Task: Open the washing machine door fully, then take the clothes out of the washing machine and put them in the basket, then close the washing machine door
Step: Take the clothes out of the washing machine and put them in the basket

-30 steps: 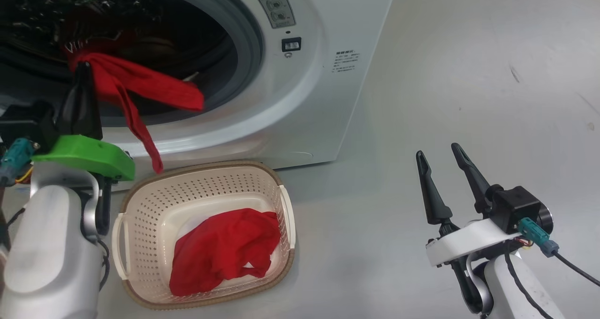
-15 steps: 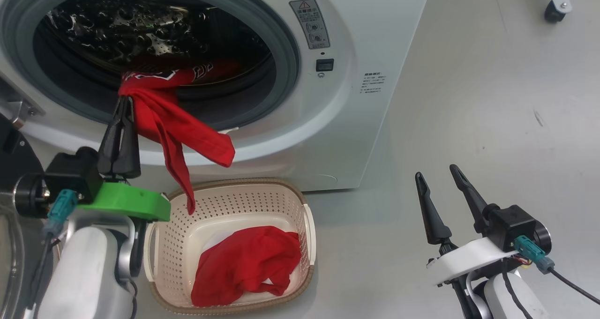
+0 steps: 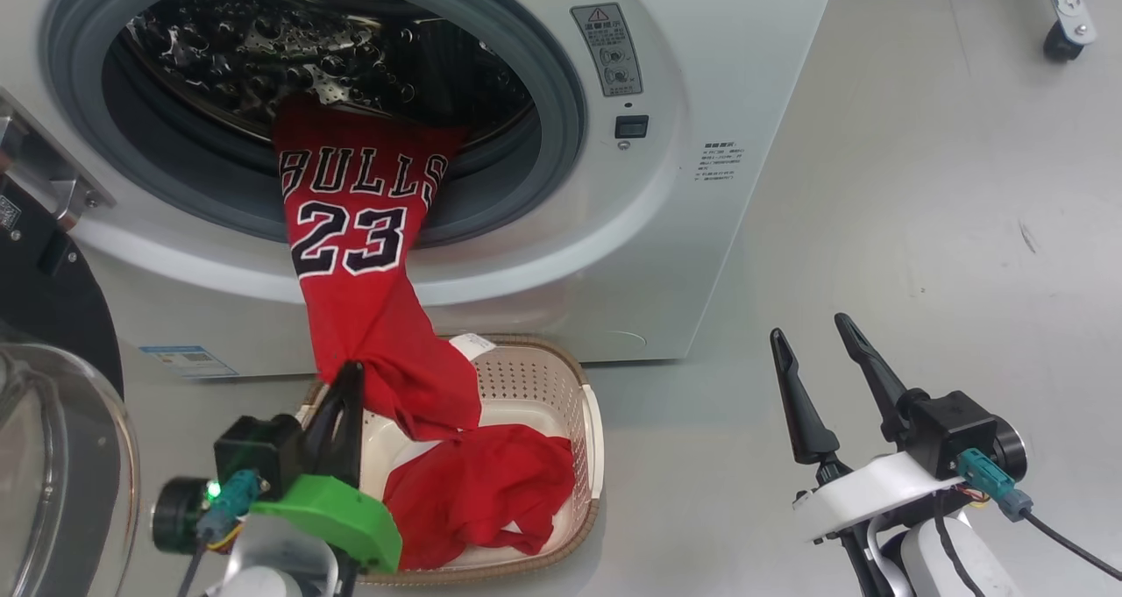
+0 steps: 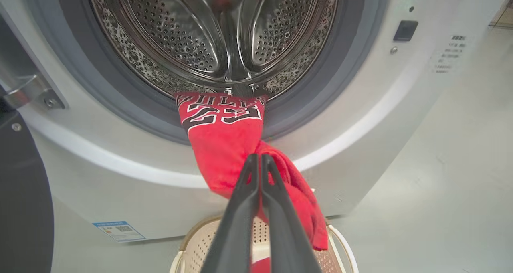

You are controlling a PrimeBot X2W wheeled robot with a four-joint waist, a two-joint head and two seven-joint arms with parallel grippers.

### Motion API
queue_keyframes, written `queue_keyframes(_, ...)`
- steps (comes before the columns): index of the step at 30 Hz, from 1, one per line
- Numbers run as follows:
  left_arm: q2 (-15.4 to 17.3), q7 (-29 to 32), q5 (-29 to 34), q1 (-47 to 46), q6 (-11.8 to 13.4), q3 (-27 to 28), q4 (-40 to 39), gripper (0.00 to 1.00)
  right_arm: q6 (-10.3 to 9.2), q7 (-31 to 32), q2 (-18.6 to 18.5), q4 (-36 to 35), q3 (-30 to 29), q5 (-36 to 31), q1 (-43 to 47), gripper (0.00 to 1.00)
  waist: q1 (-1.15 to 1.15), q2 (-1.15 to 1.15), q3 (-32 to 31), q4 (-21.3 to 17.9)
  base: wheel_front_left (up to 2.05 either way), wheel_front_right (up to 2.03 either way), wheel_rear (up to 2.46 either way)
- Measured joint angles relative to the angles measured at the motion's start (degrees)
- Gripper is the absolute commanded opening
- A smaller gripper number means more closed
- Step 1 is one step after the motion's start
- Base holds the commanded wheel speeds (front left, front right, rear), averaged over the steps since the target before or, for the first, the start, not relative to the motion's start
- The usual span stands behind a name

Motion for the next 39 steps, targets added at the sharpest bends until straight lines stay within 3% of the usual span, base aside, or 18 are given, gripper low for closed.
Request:
queue_keyframes(19,-0.9,8.0,-6.4,3.8,-2.0,-2.0,11.9,0.0,0.15,0.6,0.0,-2.8,1.4,-0.5,-0.8,1.0,0.0,0.0,4.5,-1.7,0.0,0.0,0.0)
queue_keyframes(39,-2.2,10.9,-10.1,-12.6,-2.6,0.6,29.3,0.0,0.85,0.7,0.3,-3.9,2.0,-0.5,-5.6,1.0,0.0,0.0,12.9,-8.2,0.0,0.0,0.0)
